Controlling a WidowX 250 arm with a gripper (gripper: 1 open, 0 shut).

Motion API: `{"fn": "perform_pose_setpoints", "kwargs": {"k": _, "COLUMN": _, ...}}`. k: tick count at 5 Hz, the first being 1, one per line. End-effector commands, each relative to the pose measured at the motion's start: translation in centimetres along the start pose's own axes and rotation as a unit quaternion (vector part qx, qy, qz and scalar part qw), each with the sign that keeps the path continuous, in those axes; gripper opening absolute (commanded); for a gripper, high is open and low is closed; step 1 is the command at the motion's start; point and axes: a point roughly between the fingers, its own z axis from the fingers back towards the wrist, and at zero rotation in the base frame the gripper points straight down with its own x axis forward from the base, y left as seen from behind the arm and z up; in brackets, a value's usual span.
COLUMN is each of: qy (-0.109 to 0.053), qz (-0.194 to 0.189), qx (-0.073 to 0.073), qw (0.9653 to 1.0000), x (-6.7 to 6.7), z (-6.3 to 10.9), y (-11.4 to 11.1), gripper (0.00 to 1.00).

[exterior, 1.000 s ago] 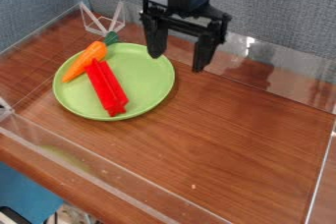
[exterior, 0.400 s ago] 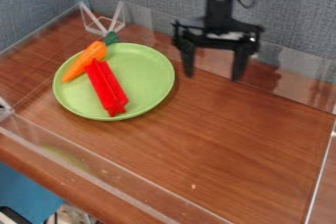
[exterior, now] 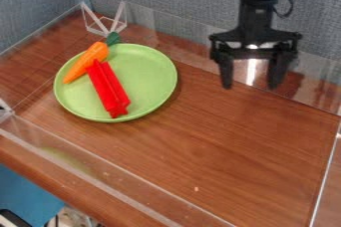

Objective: Move the red object from the green plate to the table

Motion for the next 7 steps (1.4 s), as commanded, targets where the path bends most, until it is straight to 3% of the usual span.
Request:
{"fn": "perform_pose_setpoints", "kwargs": {"k": 1, "qy": -0.032, "qz": 0.000, "qx": -0.036, "qw": 0.9988, "x": 0.5, "z": 1.9, "y": -3.1, "gripper": 1.00}}
{"fn": "perform_pose_setpoints", "kwargs": {"k": 3, "qy": -0.029, "qz": -0.016, "qx": -0.035, "qw": 0.9988, "x": 0.7, "z": 0.4, "y": -3.8, "gripper": 1.00}}
{"fn": "perform_pose_setpoints", "kwargs": {"k": 5, "qy": -0.032, "qz": 0.007, "qx": -0.030, "qw": 0.9990, "x": 0.7, "z": 0.2, "y": -2.7, "gripper": 1.00}}
{"fn": "perform_pose_setpoints", "kwargs": {"k": 7, "qy": -0.049, "qz": 0.044, "qx": -0.025, "qw": 0.9975, "x": 1.7, "z": 0.8, "y": -1.1, "gripper": 1.00}}
